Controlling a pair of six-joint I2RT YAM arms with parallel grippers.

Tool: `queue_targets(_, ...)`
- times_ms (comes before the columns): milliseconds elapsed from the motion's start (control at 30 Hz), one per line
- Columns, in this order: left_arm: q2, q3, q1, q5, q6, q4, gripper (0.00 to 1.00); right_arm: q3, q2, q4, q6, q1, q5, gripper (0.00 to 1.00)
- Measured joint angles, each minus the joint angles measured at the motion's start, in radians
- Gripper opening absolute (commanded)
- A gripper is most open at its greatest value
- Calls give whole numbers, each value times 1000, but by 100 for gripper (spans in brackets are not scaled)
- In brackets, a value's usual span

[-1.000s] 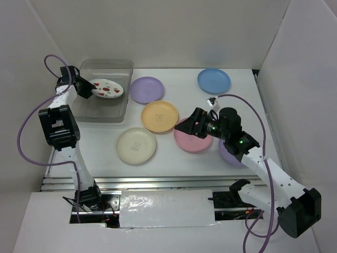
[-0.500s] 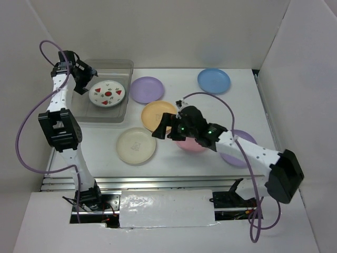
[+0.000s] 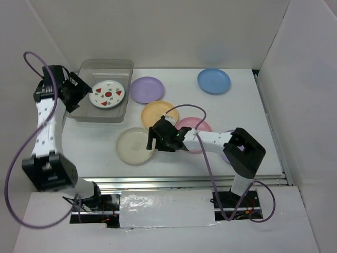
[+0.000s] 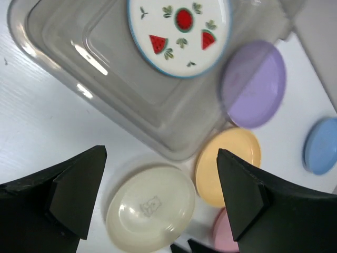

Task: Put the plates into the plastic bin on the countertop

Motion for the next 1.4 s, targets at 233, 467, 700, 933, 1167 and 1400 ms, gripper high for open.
queue_targets(233, -554, -291, -14, -19, 128, 8, 99, 56, 143, -13, 45, -1, 22, 32)
queue_targets(467, -640, -414, -14, -13, 216, -27, 99, 58, 145, 3, 78, 4, 15, 0)
queue_targets(700, -722, -511, -32, 144, 299, -70, 99, 24, -24, -104, 79, 82, 89, 0)
queue_targets(933, -759, -540, -86, 285, 349, -71, 99, 24, -264, -135, 33, 79, 99, 0)
queue_targets(1167, -691, -597, -154, 435, 384, -48, 91, 27, -344, -137, -21, 48, 47, 0)
queue_targets(1400, -678, -607, -177, 461, 391, -36, 1, 43, -350, -143, -42, 36, 29, 0)
